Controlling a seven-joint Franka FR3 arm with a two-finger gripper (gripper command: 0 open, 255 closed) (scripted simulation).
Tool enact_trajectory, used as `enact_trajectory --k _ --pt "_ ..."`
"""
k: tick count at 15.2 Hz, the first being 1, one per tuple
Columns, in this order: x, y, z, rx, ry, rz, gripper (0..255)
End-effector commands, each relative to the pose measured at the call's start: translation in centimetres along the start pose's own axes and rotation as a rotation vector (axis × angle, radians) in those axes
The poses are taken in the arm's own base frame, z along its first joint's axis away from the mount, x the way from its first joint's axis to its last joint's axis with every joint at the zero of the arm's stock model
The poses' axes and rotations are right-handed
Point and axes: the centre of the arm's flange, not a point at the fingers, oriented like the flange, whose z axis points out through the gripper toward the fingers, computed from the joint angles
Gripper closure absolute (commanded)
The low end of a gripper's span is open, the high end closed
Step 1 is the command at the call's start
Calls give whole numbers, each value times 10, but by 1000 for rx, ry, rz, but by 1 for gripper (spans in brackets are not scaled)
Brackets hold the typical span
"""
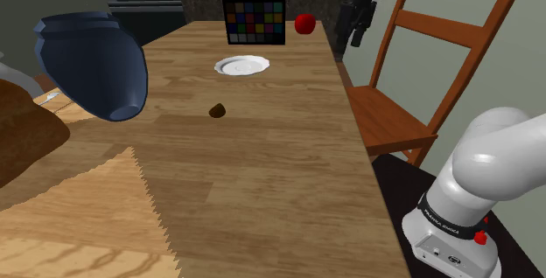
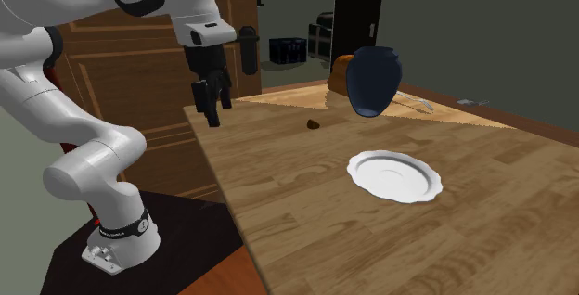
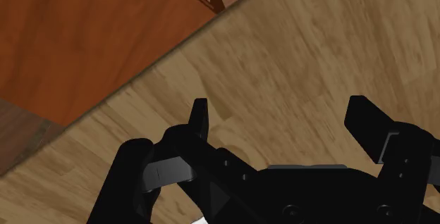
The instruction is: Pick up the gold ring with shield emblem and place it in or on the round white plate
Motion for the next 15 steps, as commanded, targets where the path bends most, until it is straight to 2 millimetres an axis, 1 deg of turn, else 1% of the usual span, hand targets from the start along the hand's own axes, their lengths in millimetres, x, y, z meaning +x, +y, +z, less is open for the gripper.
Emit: enact_trajectory --k 1,8,15 --pt "0 0 0 0 0 0 0" --pt "44 -57 43 38 56 -23 0" --pt "90 -116 81 76 112 -45 0"
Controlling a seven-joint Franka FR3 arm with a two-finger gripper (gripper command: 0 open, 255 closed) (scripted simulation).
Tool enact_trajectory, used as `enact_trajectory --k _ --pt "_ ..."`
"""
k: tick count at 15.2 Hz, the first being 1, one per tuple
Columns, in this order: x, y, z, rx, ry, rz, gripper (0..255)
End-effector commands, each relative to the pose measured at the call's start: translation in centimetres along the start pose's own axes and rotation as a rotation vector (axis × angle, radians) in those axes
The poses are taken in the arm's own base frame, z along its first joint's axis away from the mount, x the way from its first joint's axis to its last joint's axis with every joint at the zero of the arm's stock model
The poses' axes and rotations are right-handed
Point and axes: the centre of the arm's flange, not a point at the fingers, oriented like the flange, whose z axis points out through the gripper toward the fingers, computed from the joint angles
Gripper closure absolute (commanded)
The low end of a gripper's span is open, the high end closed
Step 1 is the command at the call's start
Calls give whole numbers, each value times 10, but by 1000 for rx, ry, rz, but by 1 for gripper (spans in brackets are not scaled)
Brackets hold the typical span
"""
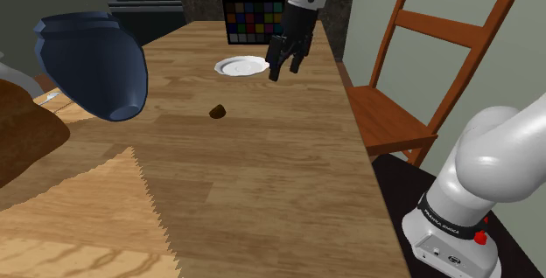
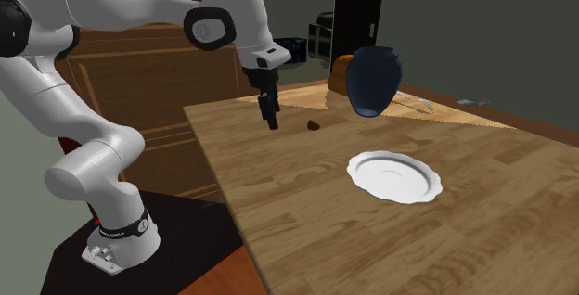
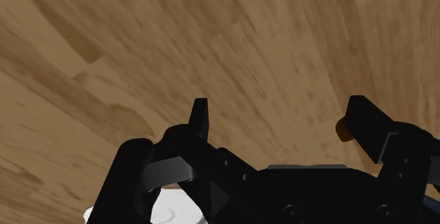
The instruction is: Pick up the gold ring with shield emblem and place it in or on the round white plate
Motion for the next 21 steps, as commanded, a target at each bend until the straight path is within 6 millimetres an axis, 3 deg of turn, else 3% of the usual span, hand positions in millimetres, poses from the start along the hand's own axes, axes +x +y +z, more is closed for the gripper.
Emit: enact_trajectory --k 1,12,21 --pt "11 -20 14 12 17 -6 0" --pt "81 -111 76 72 105 -41 0" --pt "85 -114 116 72 105 -41 0"
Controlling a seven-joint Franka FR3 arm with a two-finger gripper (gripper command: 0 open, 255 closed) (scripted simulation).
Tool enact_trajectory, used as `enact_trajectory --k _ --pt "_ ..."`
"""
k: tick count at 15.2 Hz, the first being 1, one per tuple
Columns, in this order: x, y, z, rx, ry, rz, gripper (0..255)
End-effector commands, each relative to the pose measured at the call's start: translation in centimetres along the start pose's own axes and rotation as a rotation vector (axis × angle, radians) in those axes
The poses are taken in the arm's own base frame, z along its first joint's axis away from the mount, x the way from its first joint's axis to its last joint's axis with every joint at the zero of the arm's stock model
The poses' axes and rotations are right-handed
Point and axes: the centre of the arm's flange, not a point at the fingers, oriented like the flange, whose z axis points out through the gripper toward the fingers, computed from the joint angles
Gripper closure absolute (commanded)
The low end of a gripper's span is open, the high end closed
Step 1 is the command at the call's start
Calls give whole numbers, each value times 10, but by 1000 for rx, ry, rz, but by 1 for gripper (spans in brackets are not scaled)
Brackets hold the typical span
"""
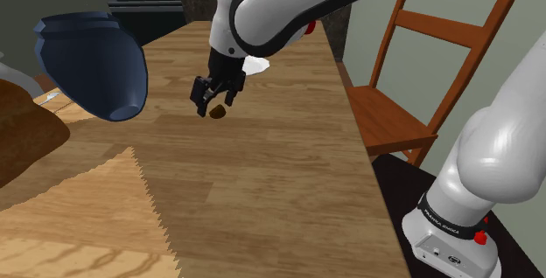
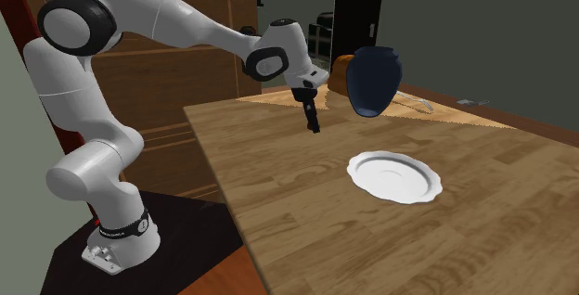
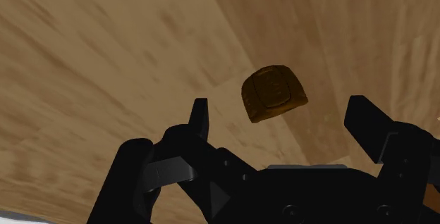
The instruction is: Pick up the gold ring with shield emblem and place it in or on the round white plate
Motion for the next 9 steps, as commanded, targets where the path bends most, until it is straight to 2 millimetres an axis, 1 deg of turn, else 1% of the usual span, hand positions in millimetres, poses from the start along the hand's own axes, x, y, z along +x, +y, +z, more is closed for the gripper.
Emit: enact_trajectory --k 1,7,8,9 --pt "0 0 2 0 1 0 0" --pt "0 0 2 0 0 0 0" --pt "0 0 2 0 0 0 255" --pt "0 0 2 0 0 0 255"
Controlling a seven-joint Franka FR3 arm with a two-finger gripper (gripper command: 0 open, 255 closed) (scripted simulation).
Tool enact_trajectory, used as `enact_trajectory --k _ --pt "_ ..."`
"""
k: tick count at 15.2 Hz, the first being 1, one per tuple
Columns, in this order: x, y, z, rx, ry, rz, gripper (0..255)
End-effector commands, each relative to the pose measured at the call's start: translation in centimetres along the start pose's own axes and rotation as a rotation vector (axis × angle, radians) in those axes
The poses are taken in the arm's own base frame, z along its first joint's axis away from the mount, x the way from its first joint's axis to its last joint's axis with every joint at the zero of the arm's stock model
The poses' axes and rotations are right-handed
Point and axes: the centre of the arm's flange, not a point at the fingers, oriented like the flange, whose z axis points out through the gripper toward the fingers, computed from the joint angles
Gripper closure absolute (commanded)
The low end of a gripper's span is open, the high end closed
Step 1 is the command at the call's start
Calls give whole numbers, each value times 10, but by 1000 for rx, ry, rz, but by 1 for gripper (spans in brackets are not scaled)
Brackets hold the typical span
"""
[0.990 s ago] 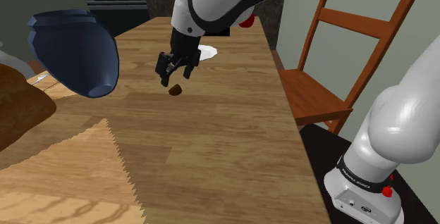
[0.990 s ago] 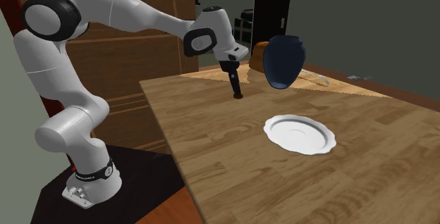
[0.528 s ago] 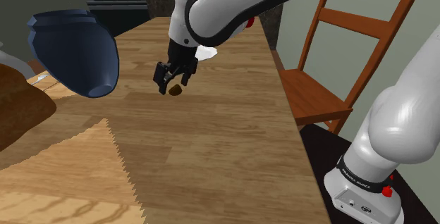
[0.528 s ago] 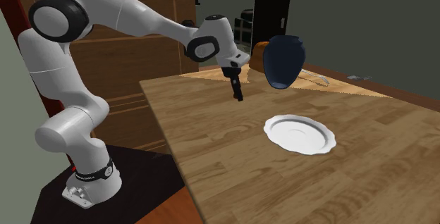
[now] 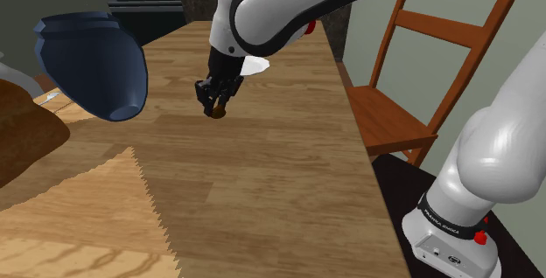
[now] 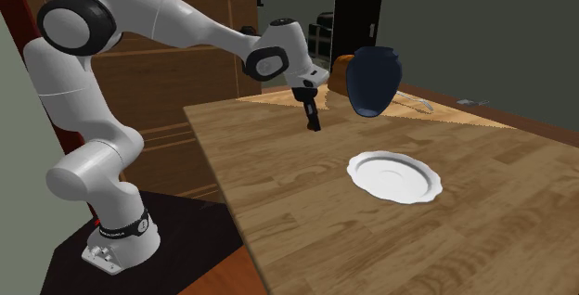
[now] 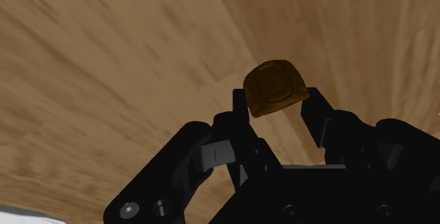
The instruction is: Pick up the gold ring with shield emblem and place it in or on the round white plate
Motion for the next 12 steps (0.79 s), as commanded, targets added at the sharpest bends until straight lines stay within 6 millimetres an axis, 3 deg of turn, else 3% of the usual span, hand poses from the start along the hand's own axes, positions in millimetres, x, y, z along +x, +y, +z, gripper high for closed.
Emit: enact_trajectory --k 1,8,12 --pt "-2 -1 3 0 -9 -1 255" --pt "-2 -1 4 0 -9 -1 255" --pt "5 -5 -16 0 -9 -1 255"
